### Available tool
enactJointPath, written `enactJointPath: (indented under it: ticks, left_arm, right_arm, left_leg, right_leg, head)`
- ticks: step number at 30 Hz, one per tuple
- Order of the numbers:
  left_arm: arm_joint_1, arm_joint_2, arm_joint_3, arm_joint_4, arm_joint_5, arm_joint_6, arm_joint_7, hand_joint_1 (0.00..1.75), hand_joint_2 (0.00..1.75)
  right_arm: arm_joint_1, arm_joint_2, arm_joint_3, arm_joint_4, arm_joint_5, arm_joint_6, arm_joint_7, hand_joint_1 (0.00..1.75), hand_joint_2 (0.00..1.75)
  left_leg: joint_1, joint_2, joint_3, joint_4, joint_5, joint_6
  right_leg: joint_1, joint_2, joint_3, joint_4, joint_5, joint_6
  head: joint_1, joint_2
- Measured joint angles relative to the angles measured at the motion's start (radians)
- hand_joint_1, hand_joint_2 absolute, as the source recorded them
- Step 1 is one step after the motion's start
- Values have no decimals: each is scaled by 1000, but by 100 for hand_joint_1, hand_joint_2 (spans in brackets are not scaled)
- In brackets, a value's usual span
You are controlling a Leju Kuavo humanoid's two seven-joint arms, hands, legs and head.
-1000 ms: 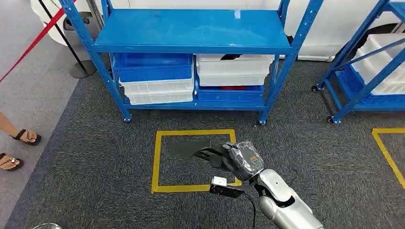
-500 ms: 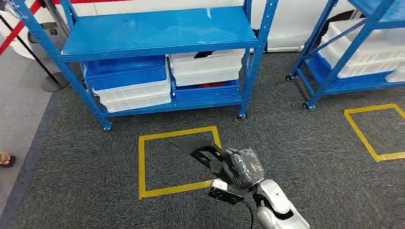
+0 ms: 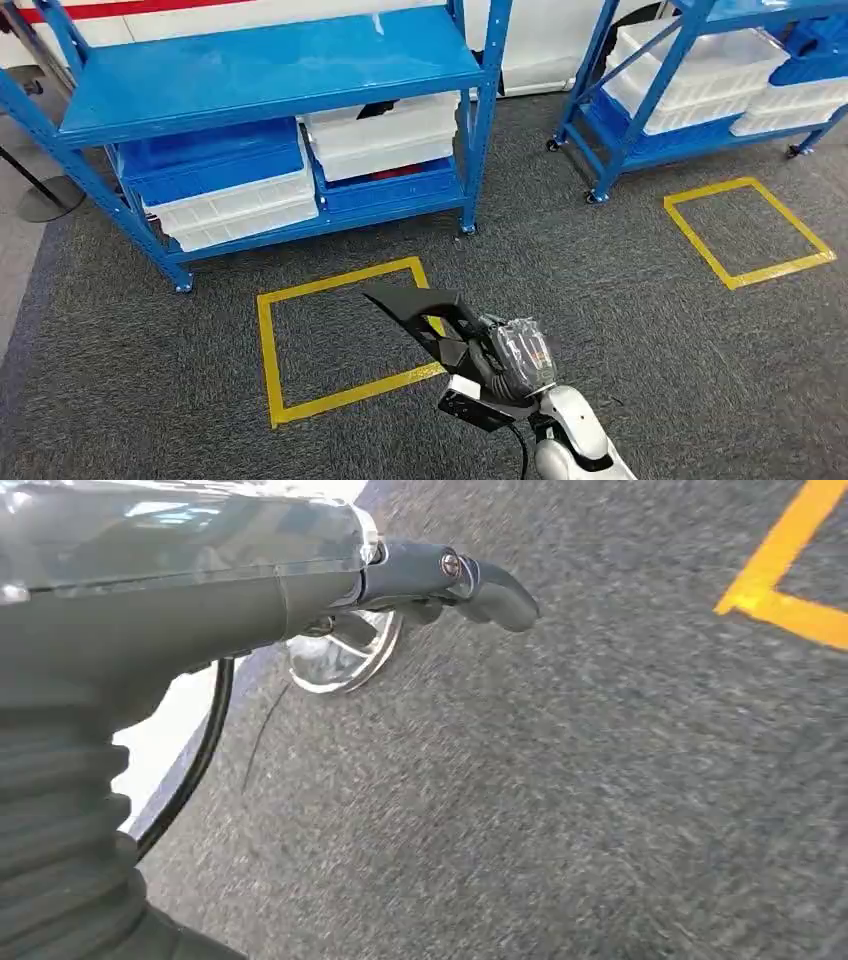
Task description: Take the parts from the cabinet and place them on the table.
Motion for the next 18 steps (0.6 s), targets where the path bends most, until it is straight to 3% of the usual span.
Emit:
enactJointPath:
  ticks: [3,4,5,6,8,9,10,12,13,14,15,16,18]
  left_arm:
    - [-2,0,3,0,15,-8,-6,0,175]
    - [-2,0,7,0,19,-10,-8,0,175]
    - [-1,0,11,0,26,-14,-11,0,175]
    - [1,0,18,0,29,-17,-12,0,175]
    - [9,1,27,0,45,-24,-19,0,175]
    - [11,1,33,0,51,-28,-20,0,175]
    - [13,3,40,0,58,-33,-20,0,175]
    - [16,4,50,0,63,-41,-20,0,175]
    - [16,4,53,0,66,-43,-20,0,175]
    - [17,5,56,0,68,-48,-20,0,175]
    - [19,5,62,0,69,-52,-19,0,175]
    - [17,5,66,0,70,-56,-18,0,175]
    - [18,4,68,0,71,-67,-15,0,175]
  right_arm:
    - [10,3,-5,-6,13,4,1,175,175]
    - [12,6,-6,-6,13,6,1,175,175]
    - [10,11,-7,-7,14,8,1,175,175]
    - [8,18,-8,-7,15,10,2,175,175]
    - [8,38,-7,-7,23,14,6,175,175]
    - [11,45,-7,-7,26,17,10,175,175]
    - [14,48,-7,-7,28,19,11,175,175]
    - [16,55,-8,-8,29,23,14,175,175]
    - [16,60,-8,-11,30,24,14,175,175]
    - [16,64,-8,-14,31,25,14,175,175]
    - [12,67,-9,-15,31,26,15,175,175]
    - [13,70,-10,-16,31,25,15,175,175]
    - [21,71,-15,-21,32,25,14,175,175]
  left_leg:
    - [4,23,4,-6,2,-15]
    - [8,13,0,0,-7,-25]
    - [12,-28,-8,27,-33,-30]
    - [12,-55,-33,91,-78,-31]
    - [12,-74,-106,261,-156,-33]
    - [12,-77,-128,312,-167,-33]
    - [12,-77,-127,310,-152,-30]
    - [12,-83,-67,184,-73,-21]
    - [12,-103,-20,88,-26,-13]
    - [12,-157,6,20,-11,-5]
    - [14,-173,14,-3,-15,-2]
    - [10,-163,16,-2,-17,-5]
    - [5,-147,16,-6,-13,4]
  right_leg:
    - [4,30,-9,6,2,-17]
    - [-3,39,-8,0,9,-27]
    - [-3,47,-9,-1,12,-32]
    - [-3,55,-12,-1,14,-38]
    - [2,78,-17,0,17,-43]
    - [3,90,-18,0,18,-44]
    - [5,101,-18,1,18,-44]
    - [6,125,-17,3,19,-43]
    - [7,137,-15,3,20,-42]
    - [3,144,-18,4,21,-40]
    - [8,155,-25,8,24,-33]
    - [0,164,-32,8,29,-25]
    - [-6,186,-35,-2,38,-9]
  head:
    - [0,0]
    - [0,0]
    - [0,0]
    - [0,0]
    - [0,0]
    - [0,0]
    - [0,0]
    - [0,0]
    - [0,0]
    - [0,0]
    - [0,0]
    - [0,0]
    - [0,0]
